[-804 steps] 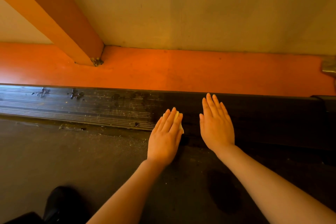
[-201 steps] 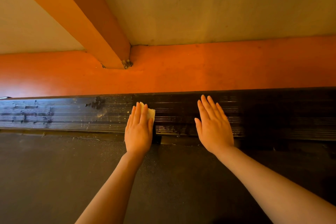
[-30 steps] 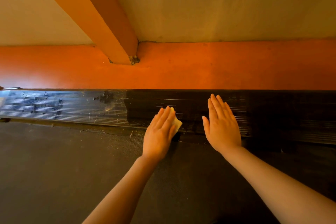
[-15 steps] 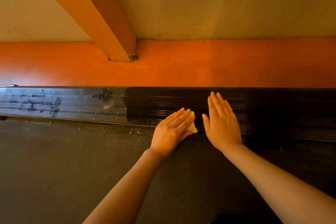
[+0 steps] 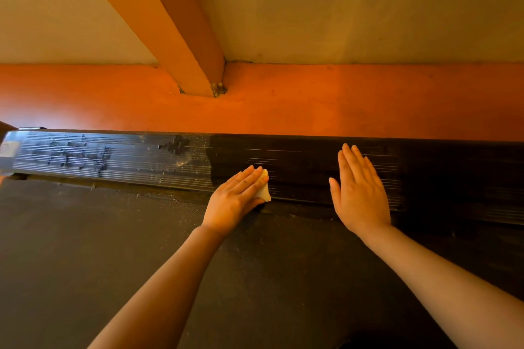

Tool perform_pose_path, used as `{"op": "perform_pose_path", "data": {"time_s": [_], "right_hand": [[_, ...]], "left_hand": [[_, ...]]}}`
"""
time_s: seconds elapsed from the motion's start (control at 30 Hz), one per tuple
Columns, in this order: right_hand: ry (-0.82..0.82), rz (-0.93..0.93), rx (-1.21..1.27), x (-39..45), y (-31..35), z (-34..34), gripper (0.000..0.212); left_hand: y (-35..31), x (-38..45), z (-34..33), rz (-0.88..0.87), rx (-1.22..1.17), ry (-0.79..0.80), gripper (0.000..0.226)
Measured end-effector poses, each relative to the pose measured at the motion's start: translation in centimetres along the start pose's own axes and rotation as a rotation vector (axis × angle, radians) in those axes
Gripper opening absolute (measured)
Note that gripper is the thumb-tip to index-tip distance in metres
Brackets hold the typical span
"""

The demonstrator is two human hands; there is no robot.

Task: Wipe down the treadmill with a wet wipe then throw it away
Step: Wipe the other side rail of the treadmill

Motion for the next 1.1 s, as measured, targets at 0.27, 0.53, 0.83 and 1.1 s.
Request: {"op": "perform_pose_path", "data": {"time_s": [0.27,0.53,0.83,1.1], "right_hand": [[0.032,0.0,0.024,-0.1,0.0,0.2,0.061],[0.14,-0.008,0.005,0.3,0.5,1.0,0.06],[0.315,0.177,0.067,2.9,8.7,4.8,0.06],[0.42,0.286,0.134,3.4,15.4,7.8,0.057]], "left_hand": [[3.4,-1.6,1.6,0.131,0.041,0.111,0.056],[5.4,0.5,3.4,0.602,-0.146,0.1,0.054],[2.7,1.2,6.7,0.818,-0.12,0.128,0.049],[1.9,-1.2,12.3,0.907,-0.097,0.127,0.047]]}}
Point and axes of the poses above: each hand's wrist, its own x-axis towards the middle knuckle, its own z-axis out of the back of the hand, y = z × x, the point moved 4 cm from there along x, towards the middle knuckle, and after that the axes turned 5 degrees about y, right-handed, at the moved point
